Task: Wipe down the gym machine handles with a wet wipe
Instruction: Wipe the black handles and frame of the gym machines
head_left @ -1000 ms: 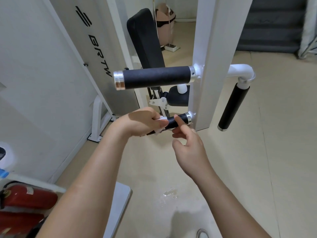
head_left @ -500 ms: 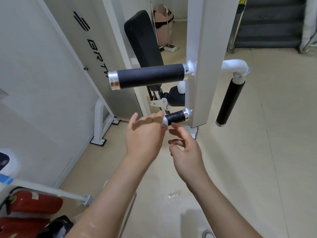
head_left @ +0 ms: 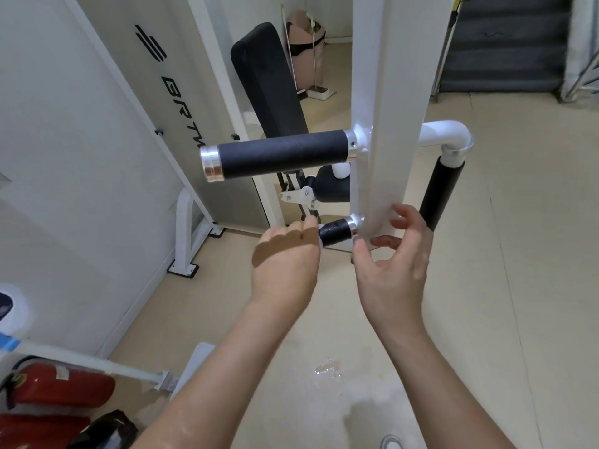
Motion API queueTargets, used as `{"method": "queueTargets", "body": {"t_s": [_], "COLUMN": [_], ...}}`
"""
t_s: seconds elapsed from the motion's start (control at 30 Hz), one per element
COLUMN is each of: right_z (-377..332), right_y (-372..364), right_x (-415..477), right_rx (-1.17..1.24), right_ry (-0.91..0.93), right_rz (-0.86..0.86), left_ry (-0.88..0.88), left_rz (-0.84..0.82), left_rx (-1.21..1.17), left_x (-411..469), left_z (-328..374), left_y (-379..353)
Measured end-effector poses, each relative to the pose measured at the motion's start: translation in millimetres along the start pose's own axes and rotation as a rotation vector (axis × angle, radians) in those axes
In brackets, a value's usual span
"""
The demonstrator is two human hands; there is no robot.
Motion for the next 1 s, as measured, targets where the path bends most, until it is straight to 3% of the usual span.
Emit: {"method": "queueTargets", "body": {"t_s": [0.07, 0.13, 0.2, 0.33, 0.4, 0.43, 0.5, 0.6, 0.73, 0.9, 1.0], "right_z": [-1, -5, -6, -9, -8, -7, -6, -7, -7, -6, -7], "right_y": [-1, -2, -3, -3, -4, -4, -3, -4, -5, -6, -4], "right_x": [1, 10, 24, 36, 35, 35, 37, 38, 40, 42, 45], "right_rx": [-0.027, -0.063, -0.113, -0.158, -0.159, -0.160, -0.167, -0.184, -0.199, -0.233, -0.257], "right_ry": [0.034, 0.057, 0.033, 0.046, 0.048, 0.053, 0.062, 0.072, 0.079, 0.078, 0.080], "right_rz": [-0.008, -0.009, -0.037, -0.022, -0.024, -0.027, -0.029, -0.037, -0.057, -0.059, -0.056], "left_ry": [0.001, -0.029, -0.060, -0.098, -0.115, -0.109, -0.072, -0.061, -0.080, -0.031, 0.040], "left_rz": [0.180, 0.174, -0.007, -0.581, -0.676, -0.639, -0.331, -0.242, -0.304, -0.104, 0.050], "left_rx": [0.014, 0.007, 0.036, -0.345, -0.370, -0.311, -0.111, -0.009, -0.254, -0.436, -0.411], "left_x": [-10, -1, 14, 45, 51, 47, 35, 10, 2, 13, 22], "left_z": [6, 6, 1, -9, -3, -1, 4, 10, -2, -16, -19], "left_y": [-9, -6, 2, -5, -8, -10, -11, -14, -9, -2, -3]}}
Point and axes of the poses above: each hand's wrist, its own x-axis towards the middle knuckle, its own y-axis out of the back of the hand, z = x × y, the point moved 5 cm from there along x, towards the middle knuckle, and after that the axes turned 12 degrees about x, right-handed, at the moved point
